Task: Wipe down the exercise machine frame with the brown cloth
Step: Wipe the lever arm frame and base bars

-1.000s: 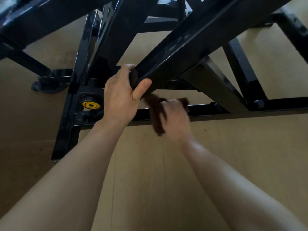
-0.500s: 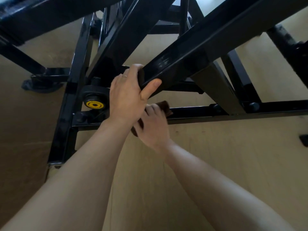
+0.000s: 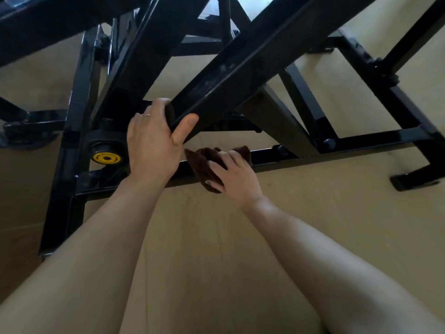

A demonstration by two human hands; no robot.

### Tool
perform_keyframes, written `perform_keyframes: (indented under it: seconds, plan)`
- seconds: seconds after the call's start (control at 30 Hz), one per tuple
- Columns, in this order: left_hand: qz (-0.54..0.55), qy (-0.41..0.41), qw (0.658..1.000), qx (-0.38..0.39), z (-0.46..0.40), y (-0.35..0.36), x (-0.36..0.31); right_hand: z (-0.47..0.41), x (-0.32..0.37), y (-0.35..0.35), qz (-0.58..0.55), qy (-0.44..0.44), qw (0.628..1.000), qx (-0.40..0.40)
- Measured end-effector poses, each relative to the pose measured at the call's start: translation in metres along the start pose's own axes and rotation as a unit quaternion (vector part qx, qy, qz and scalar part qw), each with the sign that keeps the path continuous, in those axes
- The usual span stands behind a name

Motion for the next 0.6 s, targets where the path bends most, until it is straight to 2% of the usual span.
perform_keyframes:
  seconds: [0.13,0.23,0.3,0.37,0.43,0.5,0.6]
  plan:
    - [-0.055,-0.045,0.997,0.000,0.007,-0.001,-0.006,0.032,-0.069,-0.009,0.067,0.036,0.997,0.025]
    - [-0.095,-0.039,0.993,-0.051,0.010,-0.007,-0.022,0.040,-0.086,-0.027,0.099,0.027,0.992,0.069]
    - [-0.107,0.016,0.988,-0.109,0.009,-0.013,-0.044,0.043,-0.088,-0.040,0.095,0.012,0.992,0.079]
    - [-0.120,0.109,0.972,-0.172,0.006,-0.016,-0.076,0.051,-0.094,-0.051,0.094,-0.019,0.991,0.093]
    - [-0.137,0.212,0.947,-0.198,0.008,-0.008,-0.111,0.064,-0.112,-0.065,0.104,-0.058,0.988,0.101]
    - [-0.137,0.293,0.935,-0.146,0.016,0.014,-0.143,0.078,-0.140,-0.079,0.119,-0.090,0.983,0.110]
    - [-0.158,0.365,0.918,0.007,0.034,0.067,-0.177,0.093,-0.191,-0.103,0.156,-0.114,0.971,0.140]
Point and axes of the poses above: each hand's wrist, its own z-axis away from the middle knuckle, its own y-axis out of the palm, x = y × z, the point moved 4 cm from there along -z, towards the middle knuckle, and after that the axes turned 13 degrees about z, right-handed, at the moved point
